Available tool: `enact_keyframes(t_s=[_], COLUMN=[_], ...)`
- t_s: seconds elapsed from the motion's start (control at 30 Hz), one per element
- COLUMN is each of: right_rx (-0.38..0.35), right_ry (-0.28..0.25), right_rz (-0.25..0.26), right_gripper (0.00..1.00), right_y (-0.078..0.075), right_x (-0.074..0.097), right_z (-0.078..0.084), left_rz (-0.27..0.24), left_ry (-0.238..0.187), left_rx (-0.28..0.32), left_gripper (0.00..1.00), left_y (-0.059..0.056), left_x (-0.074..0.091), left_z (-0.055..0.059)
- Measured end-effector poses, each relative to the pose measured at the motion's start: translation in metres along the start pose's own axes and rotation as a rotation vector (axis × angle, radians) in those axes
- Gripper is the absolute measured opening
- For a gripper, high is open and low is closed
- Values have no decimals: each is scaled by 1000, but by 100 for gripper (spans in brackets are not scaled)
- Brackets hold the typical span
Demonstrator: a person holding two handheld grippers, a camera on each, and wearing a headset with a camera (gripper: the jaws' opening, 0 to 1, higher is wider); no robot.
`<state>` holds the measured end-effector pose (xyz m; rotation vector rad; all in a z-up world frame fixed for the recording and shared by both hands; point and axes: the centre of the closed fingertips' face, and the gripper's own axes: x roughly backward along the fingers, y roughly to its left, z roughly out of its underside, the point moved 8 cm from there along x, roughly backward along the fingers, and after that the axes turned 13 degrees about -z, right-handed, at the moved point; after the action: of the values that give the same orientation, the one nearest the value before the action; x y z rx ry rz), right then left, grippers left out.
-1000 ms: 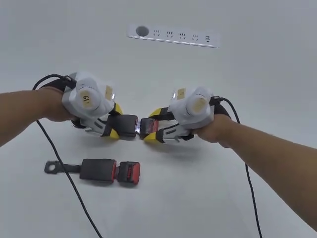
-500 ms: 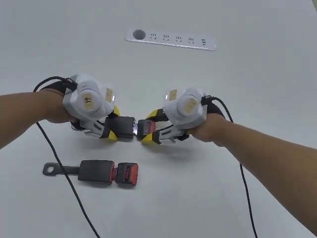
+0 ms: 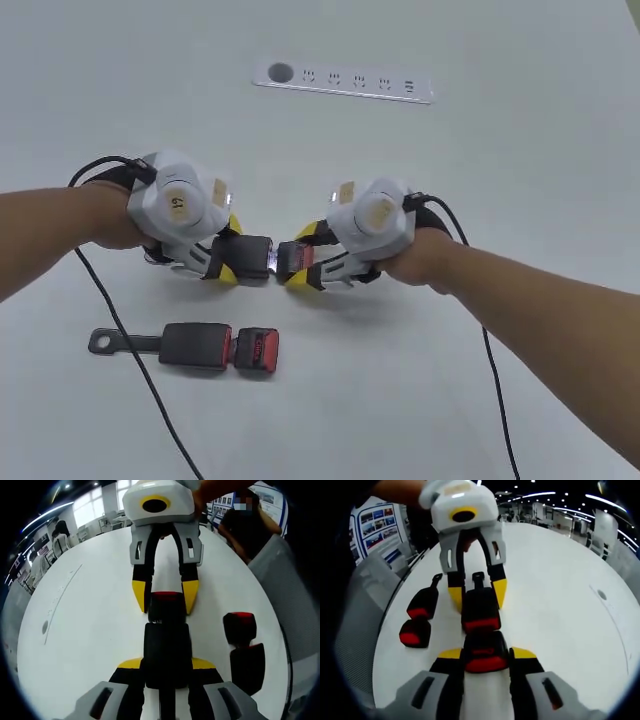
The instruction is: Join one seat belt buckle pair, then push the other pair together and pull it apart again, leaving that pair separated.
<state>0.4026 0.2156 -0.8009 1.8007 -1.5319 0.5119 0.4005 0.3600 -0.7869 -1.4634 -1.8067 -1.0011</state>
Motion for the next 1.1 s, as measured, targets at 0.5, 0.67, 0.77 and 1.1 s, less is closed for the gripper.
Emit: enact_keyframes(t_s=[0.5, 0.67, 0.77, 1.1], right_rx=[-8, -4, -7, -22], right_ry=[9, 2, 3, 4], right_rz=[9, 9, 9, 15], right_gripper=[35, 35, 35, 35], right_y=[1, 4, 5, 8], right_x=[13, 21, 28, 47], right_z=[16, 25, 32, 54], left_rz=[-6, -6, -5, -3], left_ry=[-4, -4, -3, 3], left_rx=[10, 14, 15, 13], left_gripper=[34, 34, 34, 35], left_y=[0, 0, 0, -1], left_x=[0, -1, -1, 0], left_z=[0, 1, 1, 2])
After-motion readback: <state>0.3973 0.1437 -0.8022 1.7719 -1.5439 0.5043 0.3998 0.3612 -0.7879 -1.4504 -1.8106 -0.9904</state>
